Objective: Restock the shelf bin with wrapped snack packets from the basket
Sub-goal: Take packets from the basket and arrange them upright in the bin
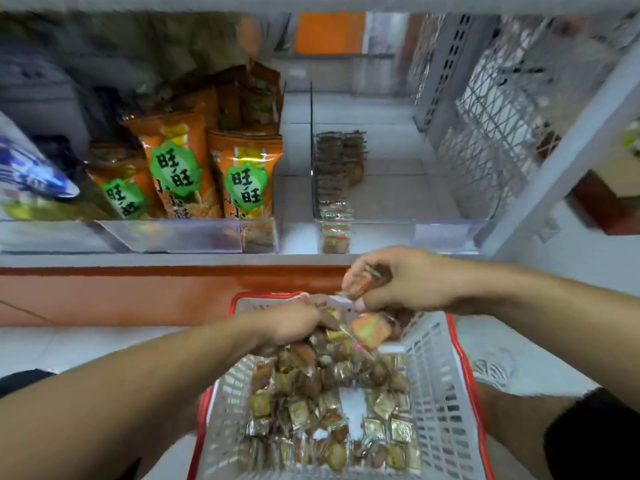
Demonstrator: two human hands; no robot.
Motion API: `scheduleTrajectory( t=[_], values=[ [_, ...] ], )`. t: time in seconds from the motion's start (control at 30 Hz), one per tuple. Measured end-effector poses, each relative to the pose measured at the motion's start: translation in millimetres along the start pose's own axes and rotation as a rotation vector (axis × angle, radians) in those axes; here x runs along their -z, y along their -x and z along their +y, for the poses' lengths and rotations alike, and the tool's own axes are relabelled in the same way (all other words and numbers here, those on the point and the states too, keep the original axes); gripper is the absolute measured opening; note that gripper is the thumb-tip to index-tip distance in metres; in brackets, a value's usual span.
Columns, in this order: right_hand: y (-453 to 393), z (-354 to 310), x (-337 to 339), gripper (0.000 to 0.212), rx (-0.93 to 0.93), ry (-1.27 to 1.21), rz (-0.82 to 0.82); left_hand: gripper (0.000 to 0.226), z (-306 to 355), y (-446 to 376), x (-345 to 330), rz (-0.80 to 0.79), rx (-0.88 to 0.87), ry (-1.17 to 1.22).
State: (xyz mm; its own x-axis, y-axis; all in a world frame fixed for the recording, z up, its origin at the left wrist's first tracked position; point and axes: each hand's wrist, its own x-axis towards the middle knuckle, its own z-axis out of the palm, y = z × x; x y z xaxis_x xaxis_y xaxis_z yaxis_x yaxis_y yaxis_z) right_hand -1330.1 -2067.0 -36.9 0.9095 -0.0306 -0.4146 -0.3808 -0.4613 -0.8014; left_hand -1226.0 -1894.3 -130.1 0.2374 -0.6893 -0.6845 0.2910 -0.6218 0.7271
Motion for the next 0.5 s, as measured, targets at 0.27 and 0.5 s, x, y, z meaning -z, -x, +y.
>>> scheduleTrajectory(
  t=[0.27, 0.5],
  values=[
    [34.7, -61.1, 36.5, 0.033, 0.056, -1.014, 0.056, 0.04, 82.2, 77.9, -13.3, -0.203, -0.213, 0.395],
    [11.4, -44.9, 29.7, 0.026, 0.142, -0.971, 0.389, 0.031, 88.9, 66.2, -21.3, -0.088, -0.169, 0.572]
  ],
)
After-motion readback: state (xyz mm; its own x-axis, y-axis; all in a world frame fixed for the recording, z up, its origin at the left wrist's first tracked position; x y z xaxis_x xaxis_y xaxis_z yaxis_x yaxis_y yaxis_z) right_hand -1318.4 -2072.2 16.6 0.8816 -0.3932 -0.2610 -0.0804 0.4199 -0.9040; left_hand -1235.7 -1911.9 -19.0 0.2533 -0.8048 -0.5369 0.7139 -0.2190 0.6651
